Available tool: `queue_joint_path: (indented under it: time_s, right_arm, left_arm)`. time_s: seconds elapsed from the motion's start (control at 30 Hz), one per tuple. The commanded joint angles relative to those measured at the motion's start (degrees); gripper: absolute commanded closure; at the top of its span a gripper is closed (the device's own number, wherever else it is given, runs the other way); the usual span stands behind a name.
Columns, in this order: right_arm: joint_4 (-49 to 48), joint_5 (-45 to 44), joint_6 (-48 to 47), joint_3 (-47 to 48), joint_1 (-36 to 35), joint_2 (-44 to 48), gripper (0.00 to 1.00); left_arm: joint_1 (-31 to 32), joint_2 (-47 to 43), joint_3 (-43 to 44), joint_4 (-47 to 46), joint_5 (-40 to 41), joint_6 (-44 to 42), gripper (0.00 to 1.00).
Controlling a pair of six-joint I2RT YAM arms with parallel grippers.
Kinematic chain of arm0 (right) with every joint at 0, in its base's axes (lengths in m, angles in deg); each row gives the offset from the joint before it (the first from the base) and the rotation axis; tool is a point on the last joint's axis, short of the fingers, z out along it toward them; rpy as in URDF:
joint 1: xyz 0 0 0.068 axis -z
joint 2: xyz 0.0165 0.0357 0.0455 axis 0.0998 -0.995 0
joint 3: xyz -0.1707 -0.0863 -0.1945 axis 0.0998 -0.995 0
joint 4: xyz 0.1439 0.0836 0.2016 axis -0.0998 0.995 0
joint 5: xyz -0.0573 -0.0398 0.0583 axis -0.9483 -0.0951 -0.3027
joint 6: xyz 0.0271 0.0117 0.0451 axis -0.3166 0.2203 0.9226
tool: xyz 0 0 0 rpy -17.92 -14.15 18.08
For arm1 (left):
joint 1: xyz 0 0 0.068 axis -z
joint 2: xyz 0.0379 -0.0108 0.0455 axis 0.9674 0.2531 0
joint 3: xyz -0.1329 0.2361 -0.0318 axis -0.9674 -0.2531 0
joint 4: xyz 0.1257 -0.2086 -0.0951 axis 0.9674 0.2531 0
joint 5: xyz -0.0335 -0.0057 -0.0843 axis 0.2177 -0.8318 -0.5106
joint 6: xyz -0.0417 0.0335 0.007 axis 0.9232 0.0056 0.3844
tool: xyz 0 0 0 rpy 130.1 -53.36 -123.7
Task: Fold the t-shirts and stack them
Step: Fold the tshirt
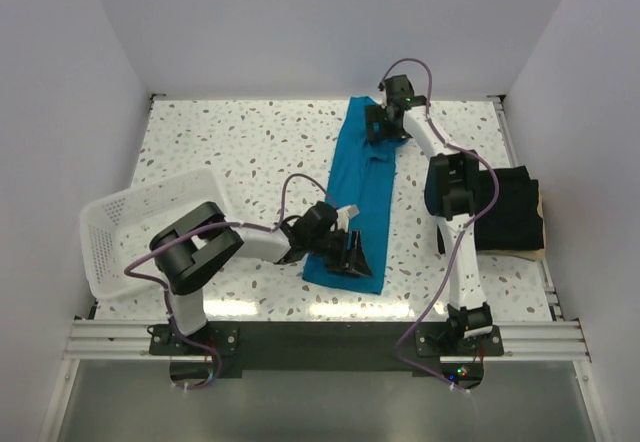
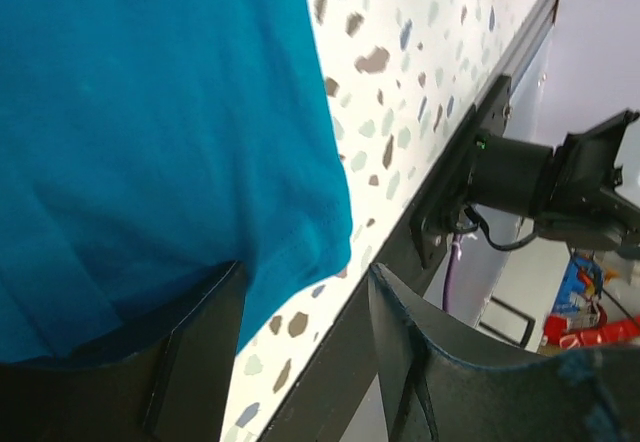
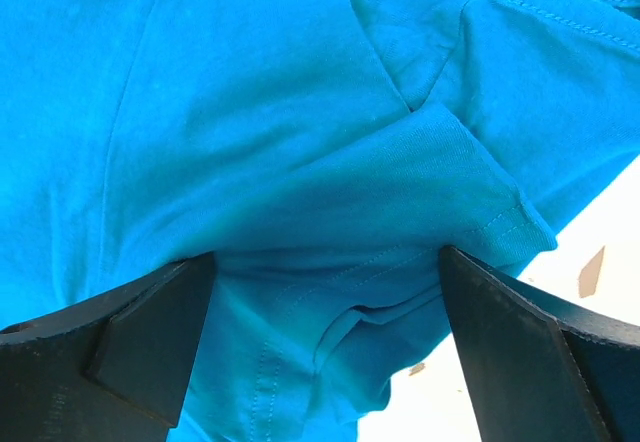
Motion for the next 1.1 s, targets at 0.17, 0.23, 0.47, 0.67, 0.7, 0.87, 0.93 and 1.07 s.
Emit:
queue_joint_path:
  time_s: [0.17, 0.23, 0.47, 0.67, 0.7, 0.87, 0.93, 1.07]
  right_arm:
    - [-4.16, 4.35, 5.28, -8.65, -2.43, 13.14, 0.01]
    - [-4.95, 4.34, 6.34, -11.11, -2.69, 19.01, 0.01]
    - [-2.32, 3.73, 11.60, -25.43, -5.85, 36.70, 0.01]
    - [-2.58, 6.54, 23.01, -51.43, -12.95, 53.82, 0.12]
    - [-2.93, 6.72, 24.61, -54.69, -14.37, 56.03, 0.13]
    - [-6.53, 7.60, 38.12, -73.42, -27.26, 65.36, 0.27]
    - [-8.37, 6.55, 41.92, -78.77, -31.06, 68.18, 0.31]
    - [-8.73, 5.66, 49.22, -83.10, -38.36, 70.12, 0.43]
  left_arm:
    - [4.04, -6.96, 6.09, 5.31, 1.23, -5.53, 0.41]
    - [4.04, -11.62, 8.81, 10.92, 4.57, -8.95, 0.39]
    - [1.07, -25.52, 10.51, 26.59, 14.59, -12.32, 0.36]
    - [-9.03, -37.48, -1.35, 34.77, 18.82, -9.94, 0.36]
    - [-9.75, -38.80, -2.85, 35.82, 19.34, -10.20, 0.37]
    - [-10.81, -43.99, -9.80, 36.97, 19.70, -9.68, 0.37]
    - [-10.81, -45.04, -11.99, 36.97, 19.96, -9.32, 0.37]
    - [-11.16, -44.53, -13.41, 36.88, 20.23, -10.64, 0.37]
